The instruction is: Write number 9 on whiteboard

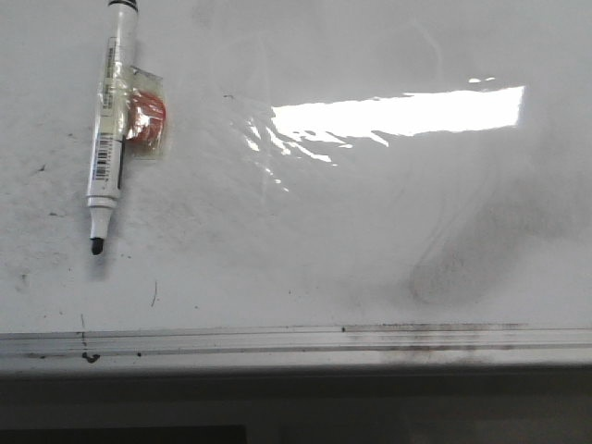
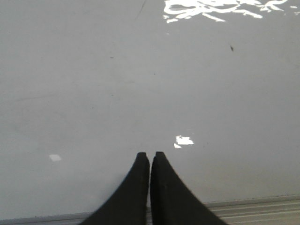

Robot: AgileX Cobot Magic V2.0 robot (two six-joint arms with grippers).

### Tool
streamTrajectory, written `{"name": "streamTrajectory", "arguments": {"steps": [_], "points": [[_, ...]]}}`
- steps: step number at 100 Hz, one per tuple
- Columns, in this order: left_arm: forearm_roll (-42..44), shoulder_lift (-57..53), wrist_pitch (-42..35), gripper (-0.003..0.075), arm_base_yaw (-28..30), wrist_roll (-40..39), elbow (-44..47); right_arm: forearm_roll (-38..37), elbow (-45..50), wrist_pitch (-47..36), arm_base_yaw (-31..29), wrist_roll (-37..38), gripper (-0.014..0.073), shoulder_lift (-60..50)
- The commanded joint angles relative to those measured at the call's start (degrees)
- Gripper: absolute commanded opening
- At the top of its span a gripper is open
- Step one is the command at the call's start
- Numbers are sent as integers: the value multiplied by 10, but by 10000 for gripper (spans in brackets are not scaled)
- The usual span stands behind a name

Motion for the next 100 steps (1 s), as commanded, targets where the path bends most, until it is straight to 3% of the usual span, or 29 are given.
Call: {"name": "streamTrajectory", "arguments": {"steps": [1, 58, 73, 100], "points": [[3, -15, -26, -20, 1, -5, 23, -2, 7, -10, 2, -4, -65, -13], [31, -15, -45, -20, 1, -5, 23, -2, 7, -10, 2, -4, -65, -13], [0, -15, -76, -20, 1, -5, 23, -2, 7, -12, 2, -4, -65, -13], [-16, -15, -88, -20, 1, -5, 23, -2, 7, -82, 2, -4, -65, -13]]}}
